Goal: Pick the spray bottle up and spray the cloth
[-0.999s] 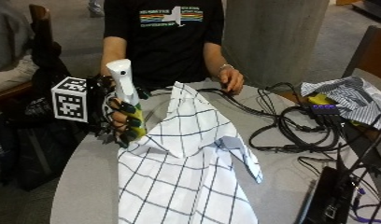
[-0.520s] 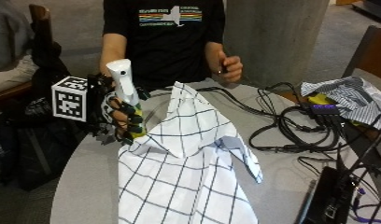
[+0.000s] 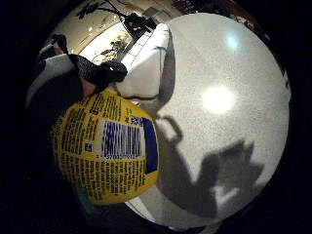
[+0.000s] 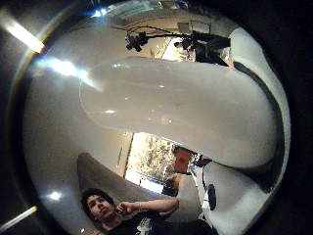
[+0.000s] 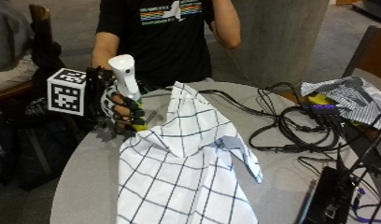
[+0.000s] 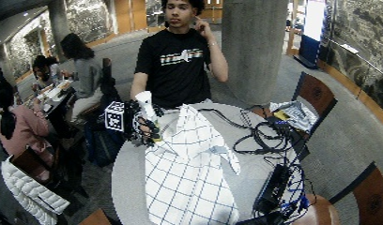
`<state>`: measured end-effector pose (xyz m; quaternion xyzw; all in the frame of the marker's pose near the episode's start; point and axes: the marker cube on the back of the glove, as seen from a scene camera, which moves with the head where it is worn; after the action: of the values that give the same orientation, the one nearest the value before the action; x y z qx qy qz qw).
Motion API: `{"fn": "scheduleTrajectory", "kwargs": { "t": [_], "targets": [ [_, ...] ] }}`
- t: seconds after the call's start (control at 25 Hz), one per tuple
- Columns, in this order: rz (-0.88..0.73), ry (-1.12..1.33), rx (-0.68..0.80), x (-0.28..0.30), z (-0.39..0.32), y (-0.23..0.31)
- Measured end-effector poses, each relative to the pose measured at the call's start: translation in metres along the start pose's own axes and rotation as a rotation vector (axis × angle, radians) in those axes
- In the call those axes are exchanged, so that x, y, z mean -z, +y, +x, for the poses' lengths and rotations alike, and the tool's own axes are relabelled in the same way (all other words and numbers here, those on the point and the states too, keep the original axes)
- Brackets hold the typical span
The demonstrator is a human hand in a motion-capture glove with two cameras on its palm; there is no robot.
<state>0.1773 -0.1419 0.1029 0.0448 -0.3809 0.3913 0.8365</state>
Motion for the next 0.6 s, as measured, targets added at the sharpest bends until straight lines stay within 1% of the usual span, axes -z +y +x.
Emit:
{"fn": "scheduleTrajectory", "kwargs": {
  "t": [0.24,0.6],
  "targets": [
    [-0.127,0.100,-0.081,0.003,-0.026,-0.009],
    [-0.372,0.124,-0.322,-0.006,-0.039,-0.010]
  ]
}}
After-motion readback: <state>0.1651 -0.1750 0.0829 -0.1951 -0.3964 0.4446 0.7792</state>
